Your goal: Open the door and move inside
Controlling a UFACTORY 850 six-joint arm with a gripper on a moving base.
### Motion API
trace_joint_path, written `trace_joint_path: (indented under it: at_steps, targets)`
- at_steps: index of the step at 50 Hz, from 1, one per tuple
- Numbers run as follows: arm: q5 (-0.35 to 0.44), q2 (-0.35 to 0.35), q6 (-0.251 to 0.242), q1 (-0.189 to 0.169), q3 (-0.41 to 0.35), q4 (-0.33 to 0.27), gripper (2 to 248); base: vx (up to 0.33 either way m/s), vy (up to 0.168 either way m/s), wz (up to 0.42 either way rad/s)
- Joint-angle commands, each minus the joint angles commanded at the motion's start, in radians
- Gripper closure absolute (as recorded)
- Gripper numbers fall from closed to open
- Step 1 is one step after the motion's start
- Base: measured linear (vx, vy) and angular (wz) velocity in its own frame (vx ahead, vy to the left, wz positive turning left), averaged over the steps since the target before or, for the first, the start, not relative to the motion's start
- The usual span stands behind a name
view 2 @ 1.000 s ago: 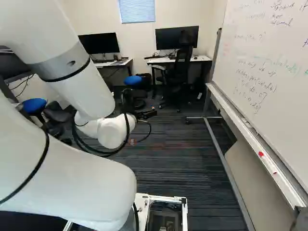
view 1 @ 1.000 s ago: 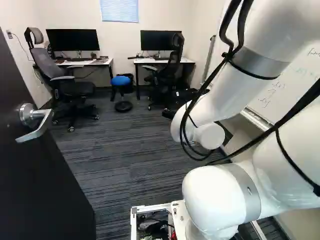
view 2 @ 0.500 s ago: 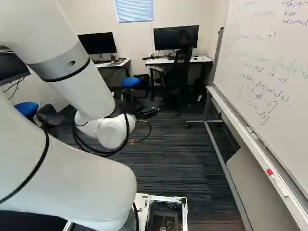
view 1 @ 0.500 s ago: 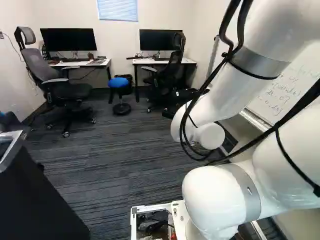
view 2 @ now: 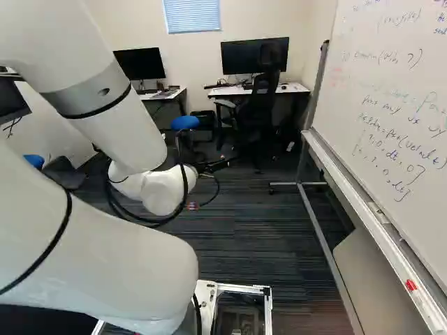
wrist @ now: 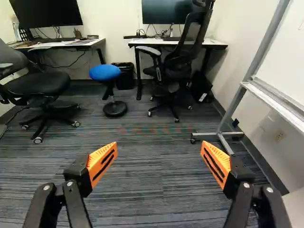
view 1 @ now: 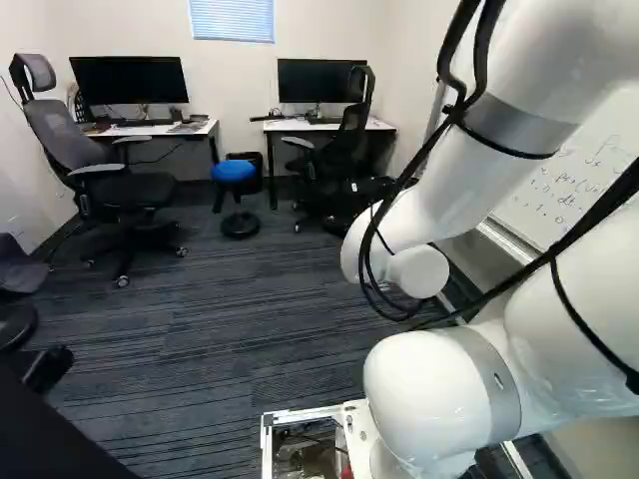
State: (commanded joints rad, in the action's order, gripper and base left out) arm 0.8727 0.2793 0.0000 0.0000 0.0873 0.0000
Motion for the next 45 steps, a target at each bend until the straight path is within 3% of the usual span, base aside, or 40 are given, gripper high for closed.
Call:
trace_joint_path:
  at_steps: [45]
  targets:
    - [0.000,0.000,0.000,0.000,0.000,0.000,3,0.199,0.000,-0.008]
